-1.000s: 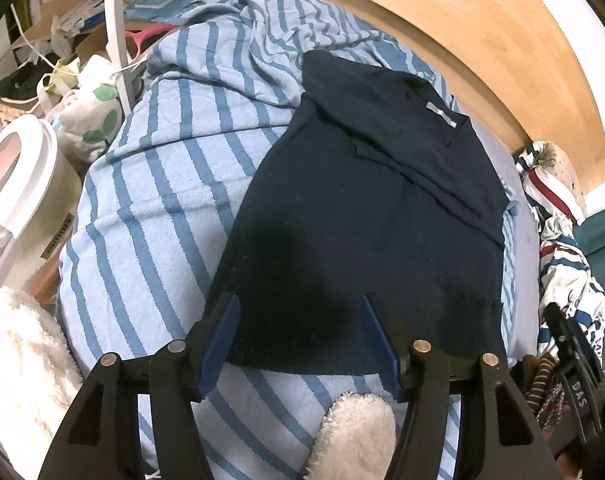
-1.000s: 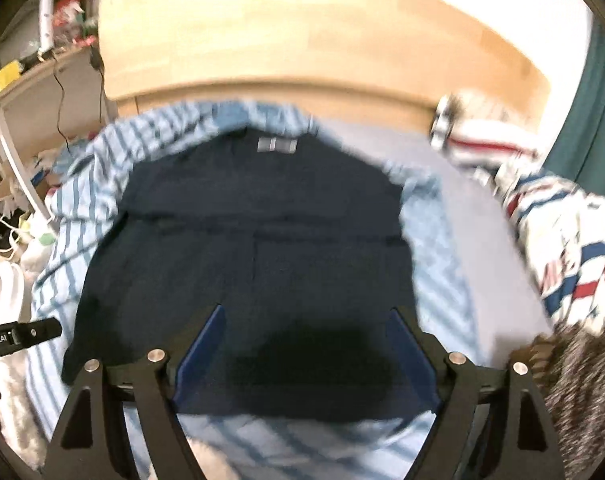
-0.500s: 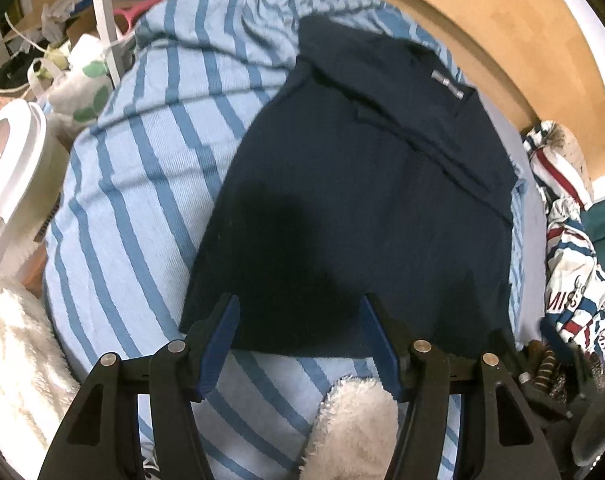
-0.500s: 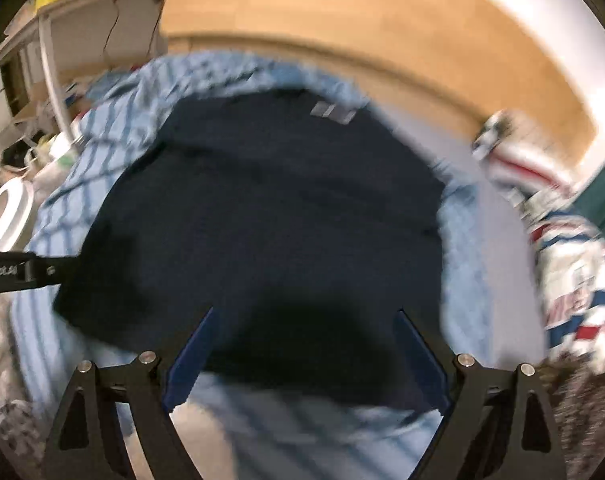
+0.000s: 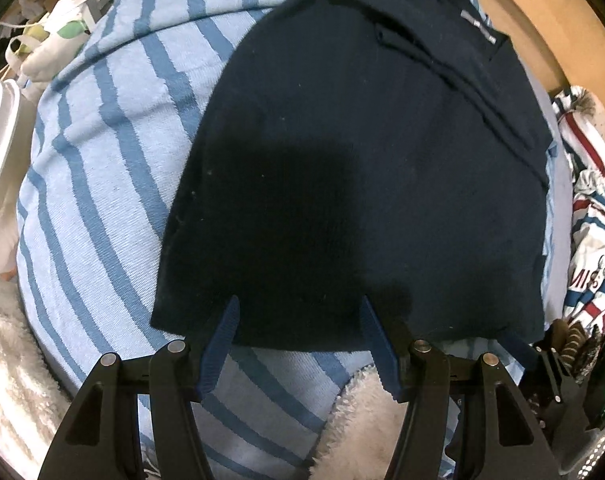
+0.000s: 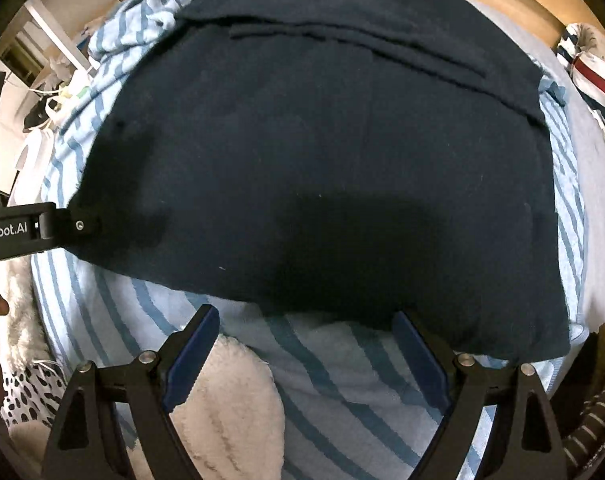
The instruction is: Fold clothes
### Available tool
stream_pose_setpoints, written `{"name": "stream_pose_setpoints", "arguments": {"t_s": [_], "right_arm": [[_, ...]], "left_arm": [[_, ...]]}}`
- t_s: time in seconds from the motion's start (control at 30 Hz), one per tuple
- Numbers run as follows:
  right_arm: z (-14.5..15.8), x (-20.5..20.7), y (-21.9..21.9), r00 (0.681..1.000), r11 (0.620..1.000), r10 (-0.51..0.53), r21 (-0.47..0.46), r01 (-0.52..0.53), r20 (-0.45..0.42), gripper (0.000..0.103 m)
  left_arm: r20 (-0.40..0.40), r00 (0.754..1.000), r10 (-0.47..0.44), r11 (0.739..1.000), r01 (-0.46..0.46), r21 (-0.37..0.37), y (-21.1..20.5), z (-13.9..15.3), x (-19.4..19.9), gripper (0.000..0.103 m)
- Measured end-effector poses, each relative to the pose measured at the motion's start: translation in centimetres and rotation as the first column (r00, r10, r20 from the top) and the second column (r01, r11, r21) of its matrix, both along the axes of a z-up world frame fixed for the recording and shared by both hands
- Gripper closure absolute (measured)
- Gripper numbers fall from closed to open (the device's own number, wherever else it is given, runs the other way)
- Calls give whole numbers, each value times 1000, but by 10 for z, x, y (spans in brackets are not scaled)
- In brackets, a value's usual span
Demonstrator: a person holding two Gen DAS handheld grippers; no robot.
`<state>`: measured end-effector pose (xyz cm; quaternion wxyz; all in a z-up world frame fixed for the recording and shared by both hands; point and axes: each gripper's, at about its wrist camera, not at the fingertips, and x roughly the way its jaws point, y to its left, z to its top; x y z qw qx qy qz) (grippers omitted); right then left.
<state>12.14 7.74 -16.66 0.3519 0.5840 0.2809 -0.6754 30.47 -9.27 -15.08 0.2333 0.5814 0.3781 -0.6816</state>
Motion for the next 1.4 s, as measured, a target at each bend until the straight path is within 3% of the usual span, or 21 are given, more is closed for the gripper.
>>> {"name": "stream_pose_setpoints", "arguments": {"t_s": [0.27,0.4,0.47,0.5,0.6,0.63,0.7,0.83,0.97,1.03,1.13,1.2,1.3,1.4], "right_arm": [[-7,-11,12,999,999,-41,-11,41,29,12],[-4,-43,45,980,979,-194,-53,197,50,12],[-6,-65,69,942,940,-316,-95,327,113,12],[-10,-75,85,902,900,-387,-134,414,190,12],[-19,-98,128,746,739,-537,-207,642,395,12],[-20,-101,139,695,682,-569,-220,698,439,14],[-18,-102,154,624,590,-627,-239,771,467,15],[-2,-97,170,572,498,-707,-282,820,416,15],[17,-96,177,551,486,-795,-276,829,254,12],[12,-101,186,534,477,-807,-253,842,253,12],[-6,-92,203,454,398,-823,-226,889,340,12],[-11,-93,208,427,367,-831,-226,903,357,12],[-13,-94,212,431,358,-822,-250,900,373,14],[-13,-96,210,438,356,-821,-271,894,367,19]], "left_arm": [[20,1000,-22,1000,22,-8,3,-1,-7,39],[81,996,29,998,-25,-54,1,7,-1,39],[109,992,61,996,-55,-63,1,8,2,39],[98,992,77,996,-72,-54,0,8,4,39],[72,985,160,987,-157,-40,-2,8,15,39],[46,978,206,978,-204,-32,-4,10,22,39],[-2,961,275,961,-275,-11,-8,13,35,39],[-62,911,408,913,-408,21,-21,19,67,39],[-60,860,507,861,-502,87,-31,17,90,39],[-42,854,519,853,-515,80,-31,13,93,39],[-1,849,528,840,-522,149,-27,-5,94,39],[-2,840,542,821,-529,215,-23,-18,94,39],[-102,817,567,796,-512,322,-16,-31,90,40],[-111,801,588,776,-520,357,-10,-40,87,40]]}}
